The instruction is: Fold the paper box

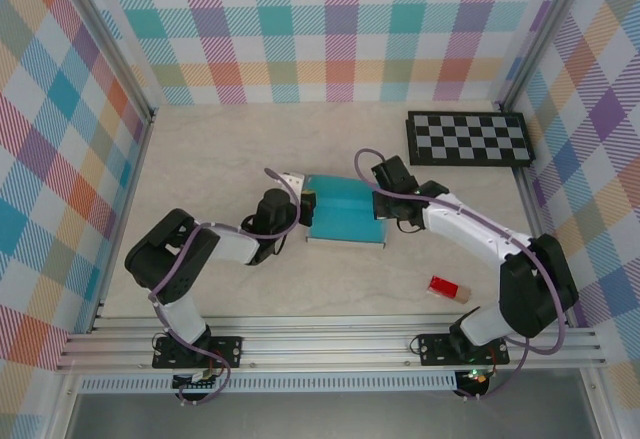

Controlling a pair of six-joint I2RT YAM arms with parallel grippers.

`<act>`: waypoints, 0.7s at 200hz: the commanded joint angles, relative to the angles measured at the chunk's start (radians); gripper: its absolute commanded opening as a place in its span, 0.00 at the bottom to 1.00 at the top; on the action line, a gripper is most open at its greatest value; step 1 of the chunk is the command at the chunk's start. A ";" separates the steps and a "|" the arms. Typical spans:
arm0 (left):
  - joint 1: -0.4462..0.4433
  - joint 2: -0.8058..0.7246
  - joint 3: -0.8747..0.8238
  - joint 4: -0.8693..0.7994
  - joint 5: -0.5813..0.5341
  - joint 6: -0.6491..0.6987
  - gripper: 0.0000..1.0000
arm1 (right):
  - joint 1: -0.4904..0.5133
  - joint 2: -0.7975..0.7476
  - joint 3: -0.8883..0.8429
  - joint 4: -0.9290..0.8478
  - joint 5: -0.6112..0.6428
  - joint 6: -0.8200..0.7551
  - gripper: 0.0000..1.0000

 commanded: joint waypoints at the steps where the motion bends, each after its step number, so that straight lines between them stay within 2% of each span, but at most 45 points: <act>1: -0.075 0.005 -0.044 0.074 0.136 0.011 0.00 | 0.050 -0.012 -0.040 0.109 -0.056 0.020 0.00; 31: -0.117 -0.008 -0.071 0.079 0.105 -0.046 0.00 | 0.074 -0.020 -0.069 0.081 -0.029 0.034 0.00; 113: -0.220 -0.035 -0.086 0.023 0.008 -0.382 0.00 | 0.164 -0.062 -0.164 0.033 0.008 0.105 0.00; 140: -0.258 -0.026 -0.083 -0.001 -0.052 -0.387 0.00 | 0.166 -0.084 -0.178 0.027 0.012 0.099 0.00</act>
